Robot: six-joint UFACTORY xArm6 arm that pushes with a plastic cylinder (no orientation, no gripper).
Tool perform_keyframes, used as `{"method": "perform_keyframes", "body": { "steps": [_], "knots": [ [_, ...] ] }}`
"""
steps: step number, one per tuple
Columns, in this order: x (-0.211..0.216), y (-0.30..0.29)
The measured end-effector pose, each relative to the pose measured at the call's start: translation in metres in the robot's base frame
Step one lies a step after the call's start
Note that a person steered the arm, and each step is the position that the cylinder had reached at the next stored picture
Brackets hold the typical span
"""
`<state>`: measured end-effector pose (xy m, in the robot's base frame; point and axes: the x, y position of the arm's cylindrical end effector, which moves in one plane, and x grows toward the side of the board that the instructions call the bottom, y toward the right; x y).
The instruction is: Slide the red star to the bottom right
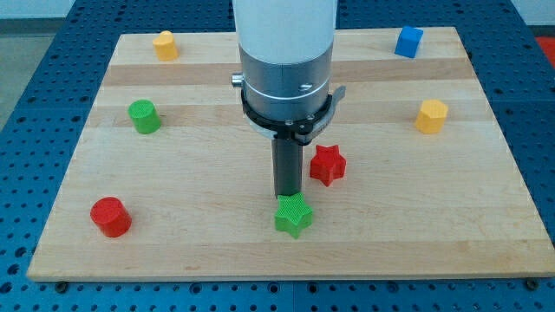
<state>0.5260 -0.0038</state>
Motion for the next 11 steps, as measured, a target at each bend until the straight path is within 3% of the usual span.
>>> {"method": "perform_keyframes", "body": {
  "steps": [2,3,7,11],
  "knots": [
    [-0.044,-0.009],
    [-0.049,0.018],
    [-0.014,0.144],
    [0.005,0.189]
  ]
}}
